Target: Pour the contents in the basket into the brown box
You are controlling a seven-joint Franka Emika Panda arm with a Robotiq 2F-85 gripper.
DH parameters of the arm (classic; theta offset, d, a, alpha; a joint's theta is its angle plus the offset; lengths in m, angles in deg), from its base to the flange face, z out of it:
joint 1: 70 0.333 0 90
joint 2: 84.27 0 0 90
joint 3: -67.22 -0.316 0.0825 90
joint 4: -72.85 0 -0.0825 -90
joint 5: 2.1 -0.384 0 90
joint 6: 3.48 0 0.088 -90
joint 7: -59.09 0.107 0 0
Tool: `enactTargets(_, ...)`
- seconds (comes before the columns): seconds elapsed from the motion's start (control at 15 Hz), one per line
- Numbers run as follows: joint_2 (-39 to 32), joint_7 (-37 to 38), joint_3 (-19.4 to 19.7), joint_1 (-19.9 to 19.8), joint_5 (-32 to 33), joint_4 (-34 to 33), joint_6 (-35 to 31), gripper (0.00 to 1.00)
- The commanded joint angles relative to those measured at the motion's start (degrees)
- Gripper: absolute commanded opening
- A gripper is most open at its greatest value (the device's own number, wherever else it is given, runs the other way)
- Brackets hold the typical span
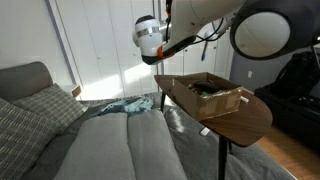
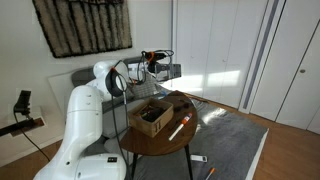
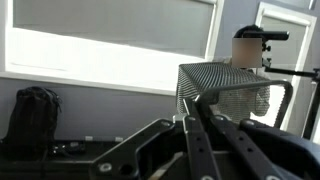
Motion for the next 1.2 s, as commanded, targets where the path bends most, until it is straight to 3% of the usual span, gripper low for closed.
enactTargets(0.0,-5.0,-8.0,2.6,1.4,10.1,-2.6,-2.5,0.02)
enactTargets(0.07,-3.7,-7.8,-4.6,-2.0,16.8,-2.4,-0.9,0.02)
enactTargets(0.2,-3.7,-7.4,-9.1,-4.3,23.6,-3.8,-0.2,0.02)
enactTargets(0.27,-5.7,-5.5,-4.9,-2.9,17.7,-8.7,-1.1,0.02)
enactTargets(0.33,-5.5,-5.0,-6.4,-4.3,16.0,-11.9,0.5,0.02)
enactTargets(0.47,-3.7,-7.8,-6.0,-4.9,14.9,-15.0,1.6,0.02)
enactTargets(0.8,-2.2,-14.3,10.6,-2.8,-1.3,-22.6,0.5,0.02)
enactTargets(1.0,0.7,-12.3,20.6,-1.1,-16.0,-20.1,0.5,0.02)
enactTargets(1.07,-1.6,-11.7,21.1,-0.2,-5.7,-19.1,0.5,0.02)
enactTargets(1.13,-1.9,-10.6,24.6,0.7,-7.2,-18.6,0.5,0.02)
